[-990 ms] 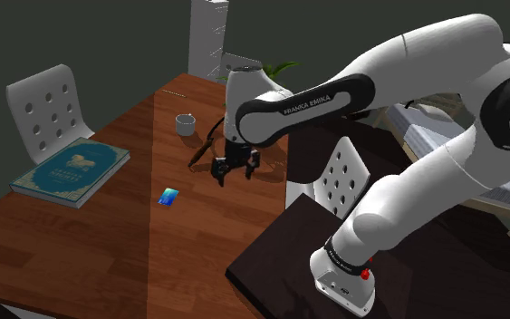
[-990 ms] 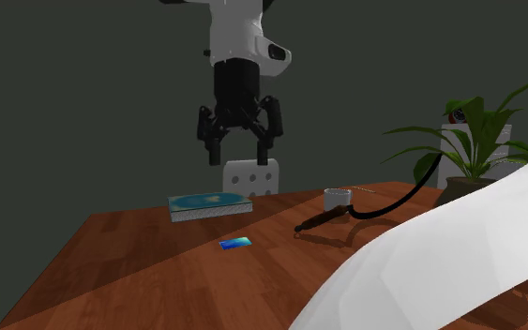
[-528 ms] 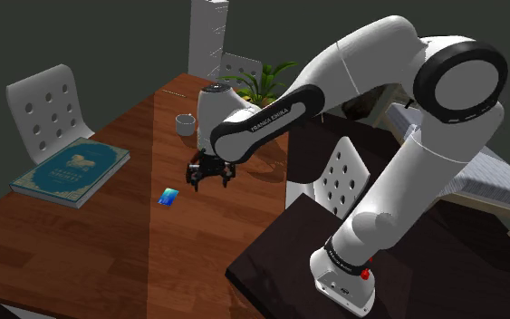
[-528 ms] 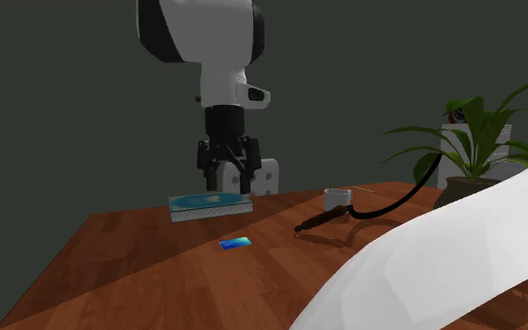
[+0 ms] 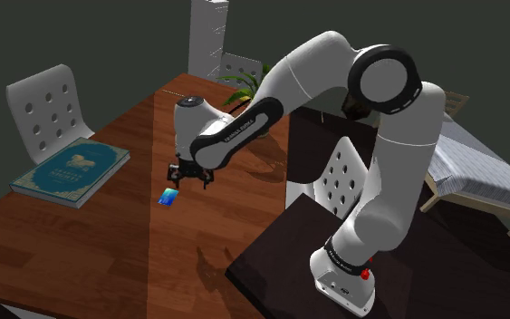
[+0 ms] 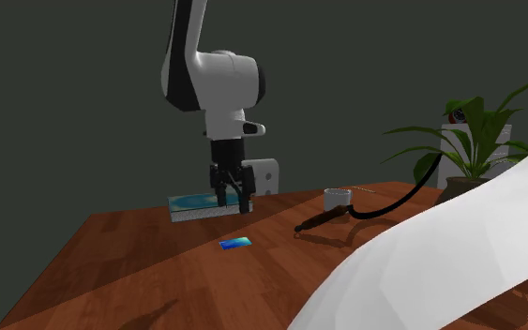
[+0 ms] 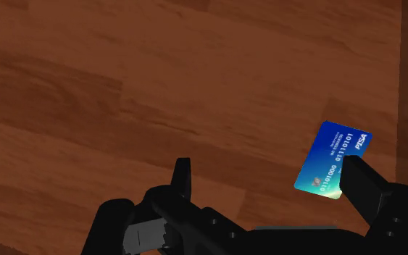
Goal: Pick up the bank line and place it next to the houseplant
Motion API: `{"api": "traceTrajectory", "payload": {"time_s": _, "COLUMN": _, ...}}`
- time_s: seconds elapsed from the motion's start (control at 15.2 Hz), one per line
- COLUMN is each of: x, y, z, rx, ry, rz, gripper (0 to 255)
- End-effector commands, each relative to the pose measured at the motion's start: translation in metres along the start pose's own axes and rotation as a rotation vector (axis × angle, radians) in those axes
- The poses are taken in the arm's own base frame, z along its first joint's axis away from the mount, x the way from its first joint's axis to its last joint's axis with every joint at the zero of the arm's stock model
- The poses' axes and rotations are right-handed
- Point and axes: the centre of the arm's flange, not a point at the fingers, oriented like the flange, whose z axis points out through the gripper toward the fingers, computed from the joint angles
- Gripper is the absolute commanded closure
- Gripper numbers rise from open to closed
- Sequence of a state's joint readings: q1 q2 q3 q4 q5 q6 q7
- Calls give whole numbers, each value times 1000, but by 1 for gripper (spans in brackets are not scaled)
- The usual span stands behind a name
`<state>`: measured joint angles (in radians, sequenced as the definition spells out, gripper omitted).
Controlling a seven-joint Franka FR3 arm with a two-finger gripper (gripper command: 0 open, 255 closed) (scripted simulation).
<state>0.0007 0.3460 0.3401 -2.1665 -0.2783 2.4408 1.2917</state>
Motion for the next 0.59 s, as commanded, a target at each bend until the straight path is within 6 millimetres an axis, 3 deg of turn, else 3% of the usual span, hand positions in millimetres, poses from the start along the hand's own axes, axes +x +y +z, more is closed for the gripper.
{"api": "traceTrajectory", "payload": {"time_s": 0.0, "x": 10, "y": -20, "z": 17, "rx": 1, "ry": 17, "rz": 54, "gripper": 0}}
{"api": "traceTrajectory", "payload": {"time_s": 0.53, "x": 70, "y": -77, "z": 74, "rx": 4, "ry": 80, "rz": 260, "gripper": 0}}
